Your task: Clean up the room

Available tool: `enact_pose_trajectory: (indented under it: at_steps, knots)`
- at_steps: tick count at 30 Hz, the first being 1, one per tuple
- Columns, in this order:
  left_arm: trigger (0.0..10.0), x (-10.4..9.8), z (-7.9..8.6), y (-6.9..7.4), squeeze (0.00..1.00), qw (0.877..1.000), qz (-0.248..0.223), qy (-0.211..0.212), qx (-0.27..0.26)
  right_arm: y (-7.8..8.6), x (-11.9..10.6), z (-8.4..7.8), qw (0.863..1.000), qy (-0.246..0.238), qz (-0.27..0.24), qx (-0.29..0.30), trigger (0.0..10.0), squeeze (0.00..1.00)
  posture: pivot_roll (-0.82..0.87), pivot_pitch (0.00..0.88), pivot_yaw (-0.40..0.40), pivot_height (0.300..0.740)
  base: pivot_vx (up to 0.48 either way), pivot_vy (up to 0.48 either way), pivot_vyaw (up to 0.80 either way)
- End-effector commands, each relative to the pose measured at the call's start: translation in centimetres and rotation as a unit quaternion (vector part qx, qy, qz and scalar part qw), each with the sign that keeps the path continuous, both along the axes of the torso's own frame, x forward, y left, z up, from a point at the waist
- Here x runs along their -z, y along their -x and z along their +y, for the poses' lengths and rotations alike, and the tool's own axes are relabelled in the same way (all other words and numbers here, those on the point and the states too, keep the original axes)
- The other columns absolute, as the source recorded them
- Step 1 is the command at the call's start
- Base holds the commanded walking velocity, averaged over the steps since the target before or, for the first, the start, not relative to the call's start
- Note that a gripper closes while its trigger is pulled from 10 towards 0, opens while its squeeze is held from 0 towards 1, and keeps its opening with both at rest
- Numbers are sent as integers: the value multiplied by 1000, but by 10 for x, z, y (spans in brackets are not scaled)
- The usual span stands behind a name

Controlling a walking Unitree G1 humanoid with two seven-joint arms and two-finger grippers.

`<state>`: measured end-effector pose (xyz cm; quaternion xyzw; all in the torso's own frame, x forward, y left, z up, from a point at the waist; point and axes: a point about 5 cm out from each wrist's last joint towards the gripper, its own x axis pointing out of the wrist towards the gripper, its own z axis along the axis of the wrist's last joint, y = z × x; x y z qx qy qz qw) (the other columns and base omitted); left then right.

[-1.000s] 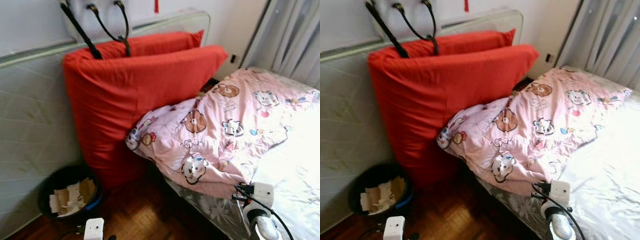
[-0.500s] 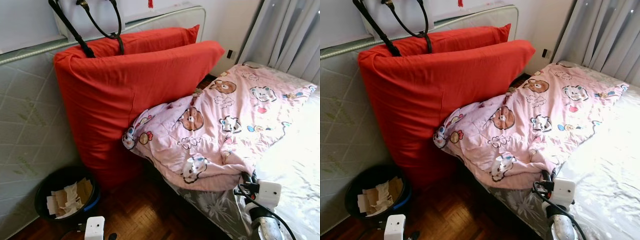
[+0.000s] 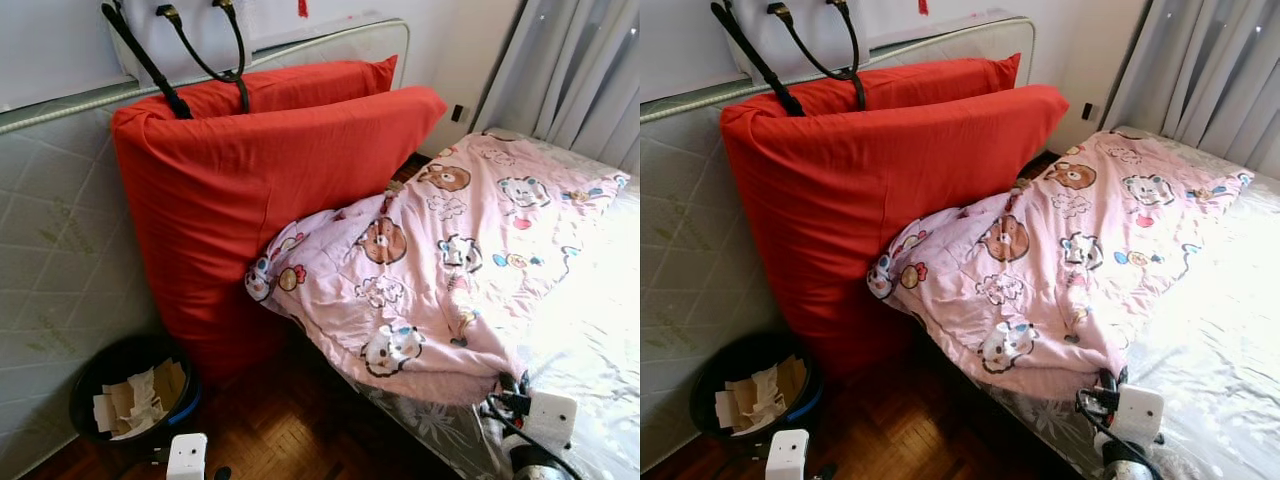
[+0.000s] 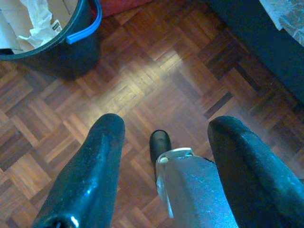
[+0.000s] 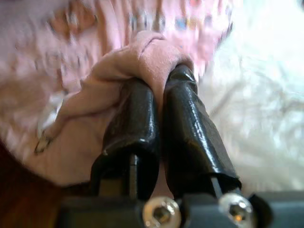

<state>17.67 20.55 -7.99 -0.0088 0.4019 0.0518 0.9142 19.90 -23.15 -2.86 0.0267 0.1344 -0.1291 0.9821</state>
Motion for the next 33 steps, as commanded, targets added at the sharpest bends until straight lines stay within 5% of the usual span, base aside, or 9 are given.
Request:
enact_pose_trajectory:
  at_steps: [1, 7, 24, 25, 26, 27, 28, 33]
  knots:
    - [10000, 2, -2, 3, 0, 1000, 11, -3, 10, 8, 12, 0, 999, -11, 47, 6, 10000, 0, 4, 0, -69, 740, 0, 0, 0]
    - [10000, 2, -2, 3, 0, 1000, 11, -2, 8, 38, 48, 12, 979, -63, 196, 2, 10000, 0, 11, 0, -66, 740, 0, 0, 0]
    - [10000, 2, -3, 2, 0, 1000, 11, -1, 6, 54, 64, 22, 954, -90, 286, -7, 10000, 0, 10, 0, -61, 740, 0, 0, 0]
    - [10000, 2, -3, 2, 0, 1000, 11, -1, 6, 54, 64, 22, 954, -90, 287, -7, 10000, 443, 10, 0, -61, 740, 0, 0, 0]
    - [10000, 2, -3, 2, 0, 1000, 11, 0, 6, 54, 64, 22, 953, -88, 288, -8, 10000, 753, 10, 0, -61, 740, 0, 0, 0]
    - [10000, 2, -3, 2, 0, 1000, 11, 0, 6, 54, 64, 22, 953, -87, 289, -9, 10000, 753, 10, 0, -61, 740, 0, 0, 0]
    - [10000, 2, -3, 2, 0, 1000, 11, 0, 6, 54, 64, 22, 953, -88, 289, -9, 10000, 1000, 10, 0, -61, 740, 0, 0, 0]
    - [10000, 3, -4, 3, 0, 1000, 12, 1, 7, 55, 64, 23, 952, -85, 293, -14, 10000, 1000, 6, 0, -61, 740, 0, 0, 0]
